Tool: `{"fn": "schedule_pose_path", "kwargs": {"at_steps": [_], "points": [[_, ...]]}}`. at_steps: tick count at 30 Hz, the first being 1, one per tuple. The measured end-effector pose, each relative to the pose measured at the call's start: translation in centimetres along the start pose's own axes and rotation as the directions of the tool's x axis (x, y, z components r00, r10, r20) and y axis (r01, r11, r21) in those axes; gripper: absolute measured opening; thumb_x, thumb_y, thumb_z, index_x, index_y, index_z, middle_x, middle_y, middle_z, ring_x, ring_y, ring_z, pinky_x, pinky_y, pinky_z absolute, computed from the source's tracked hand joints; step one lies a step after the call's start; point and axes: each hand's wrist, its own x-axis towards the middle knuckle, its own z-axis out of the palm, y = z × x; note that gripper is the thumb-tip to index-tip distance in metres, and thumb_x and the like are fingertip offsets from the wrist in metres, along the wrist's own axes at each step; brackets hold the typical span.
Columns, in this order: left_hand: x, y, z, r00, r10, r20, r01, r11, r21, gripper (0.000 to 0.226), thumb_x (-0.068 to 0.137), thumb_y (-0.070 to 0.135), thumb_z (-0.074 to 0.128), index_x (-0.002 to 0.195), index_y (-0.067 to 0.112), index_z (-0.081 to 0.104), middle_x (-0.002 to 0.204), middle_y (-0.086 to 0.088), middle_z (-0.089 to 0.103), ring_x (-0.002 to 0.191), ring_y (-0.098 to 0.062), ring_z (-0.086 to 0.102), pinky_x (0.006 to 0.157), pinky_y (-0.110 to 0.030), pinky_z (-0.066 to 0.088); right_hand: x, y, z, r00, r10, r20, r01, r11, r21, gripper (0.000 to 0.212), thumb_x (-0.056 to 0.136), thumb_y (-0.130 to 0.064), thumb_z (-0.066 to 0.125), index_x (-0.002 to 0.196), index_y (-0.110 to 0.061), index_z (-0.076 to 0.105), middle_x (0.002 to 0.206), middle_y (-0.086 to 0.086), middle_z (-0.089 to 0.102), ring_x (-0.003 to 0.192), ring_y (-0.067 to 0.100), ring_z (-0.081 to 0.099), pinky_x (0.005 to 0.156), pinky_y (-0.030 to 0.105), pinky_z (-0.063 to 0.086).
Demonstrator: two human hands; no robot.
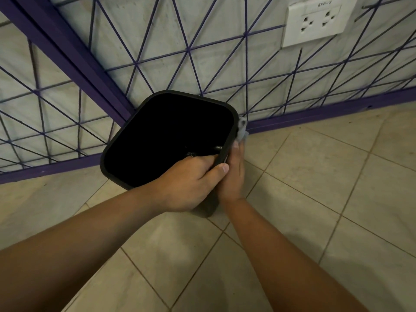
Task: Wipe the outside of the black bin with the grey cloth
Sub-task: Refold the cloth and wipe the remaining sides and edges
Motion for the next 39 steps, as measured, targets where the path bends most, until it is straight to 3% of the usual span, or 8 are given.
{"fn": "schedule_pose_path", "kwargs": {"at_steps": [5,9,16,21,25,28,33,39], "points": [[-0.2,0.6,-0.2,1.0,0.001,-0.03,-0.001,1.0,0.012,0.029,0.104,0.034,0.044,0.078,0.032,0.055,0.071,0.01,0.059,0.073,-0.003,0.061,0.069,-0.025,0.046,2.0,3.9,-2.0,0.981,0.195,0.009,-0.194,0.98,-0.032,0.049,0.116,-0.035,0.023,0.145,-0.01,0.053,0.132,0.009,0.065,0.113,0.0,0.066,0.099,0.018,0.05],[-0.2,0.5,-0.2,0.999,0.008,-0.045,-0.006,0.999,0.046,0.039,0.1,0.045,0.04,0.089,0.016,0.063,0.082,-0.003,0.066,0.083,-0.017,0.065,0.081,-0.046,0.052,-0.3,6.7,-1.9,0.92,0.383,-0.079,-0.386,0.922,-0.019,0.054,0.115,-0.039,0.025,0.156,-0.009,0.042,0.15,0.016,0.055,0.14,0.026,0.053,0.123,0.049,0.038],[0.2,0.7,0.2,0.994,-0.009,-0.105,0.016,0.998,0.063,0.038,0.104,0.036,0.043,0.079,0.013,0.059,0.076,-0.004,0.062,0.076,-0.008,0.061,0.078,-0.032,0.049,-6.9,6.8,-0.4,0.813,0.562,-0.153,-0.565,0.825,0.028,0.054,0.115,-0.038,0.026,0.161,-0.012,0.036,0.142,0.007,0.053,0.134,0.023,0.05,0.113,0.035,0.039],[0.6,1.8,0.3,0.985,-0.063,-0.161,0.064,0.998,0.002,0.044,0.104,0.036,0.045,0.062,0.022,0.046,0.06,0.004,0.047,0.058,-0.006,0.051,0.06,-0.021,0.039,-11.6,4.4,-1.4,0.658,0.752,-0.042,-0.753,0.658,-0.029,0.041,0.115,-0.034,0.032,0.115,-0.003,0.058,0.103,0.02,0.065,0.103,0.034,0.064,0.074,0.032,0.049],[1.3,1.9,0.8,0.957,-0.156,-0.246,0.121,0.981,-0.154,0.046,0.097,0.052,0.052,0.087,0.01,0.069,0.082,-0.016,0.068,0.083,-0.024,0.068,0.083,-0.042,0.055,-11.9,3.7,-2.7,0.697,0.708,-0.117,-0.717,0.689,-0.104,0.047,0.114,-0.023,0.034,0.147,0.01,0.042,0.148,0.032,0.05,0.133,0.046,0.053,0.087,0.038,0.044],[1.3,1.4,0.4,0.931,-0.177,-0.32,0.108,0.969,-0.223,0.037,0.089,0.056,0.061,0.09,0.022,0.072,0.074,0.012,0.068,0.083,-0.007,0.065,0.078,-0.028,0.05,-8.4,2.8,-4.1,0.758,0.612,-0.228,-0.641,0.763,-0.082,0.048,0.114,-0.023,0.03,0.148,0.008,0.042,0.134,0.029,0.055,0.102,0.033,0.059,0.068,0.026,0.04],[1.7,2.2,-0.4,0.976,-0.154,-0.156,0.185,0.961,0.205,0.045,0.096,0.048,0.053,0.127,0.016,0.061,0.116,-0.002,0.068,0.109,-0.02,0.062,0.095,-0.035,0.049,-4.1,1.1,-3.4,0.862,0.497,-0.102,-0.507,0.85,-0.142,0.049,0.115,-0.034,0.03,0.154,-0.007,0.043,0.125,0.002,0.055,0.119,0.02,0.056,0.099,0.028,0.04],[1.3,1.8,0.7,0.97,-0.069,-0.231,0.142,0.938,0.317,0.021,0.104,0.038,0.039,0.102,0.019,0.048,0.078,0.005,0.054,0.077,-0.019,0.056,0.067,-0.031,0.04,-3.5,3.5,-2.6,0.812,0.583,-0.008,-0.571,0.792,-0.218,0.047,0.114,-0.036,0.031,0.147,-0.007,0.049,0.132,0.011,0.058,0.132,0.028,0.056,0.108,0.035,0.041]]}}
